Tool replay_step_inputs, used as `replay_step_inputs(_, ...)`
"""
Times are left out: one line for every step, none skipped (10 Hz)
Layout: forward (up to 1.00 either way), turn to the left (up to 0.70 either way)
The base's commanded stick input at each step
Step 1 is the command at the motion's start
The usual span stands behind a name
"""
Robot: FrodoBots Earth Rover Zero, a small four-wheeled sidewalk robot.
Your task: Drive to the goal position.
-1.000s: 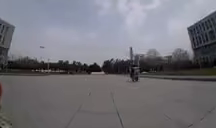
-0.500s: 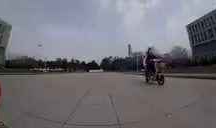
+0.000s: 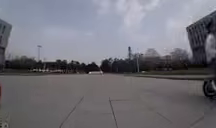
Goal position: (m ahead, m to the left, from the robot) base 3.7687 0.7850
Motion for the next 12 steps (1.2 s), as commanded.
replay_step_inputs(0.85,0.00)
replay_step_inputs(0.85,0.00)
replay_step_inputs(0.85,0.00)
replay_step_inputs(0.85,0.00)
replay_step_inputs(0.85,0.00)
replay_step_inputs(0.85,0.00)
replay_step_inputs(0.85,0.00)
replay_step_inputs(0.85,0.00)
replay_step_inputs(0.85,0.00)
replay_step_inputs(0.85,0.00)
replay_step_inputs(0.85,0.00)
replay_step_inputs(0.85,0.00)
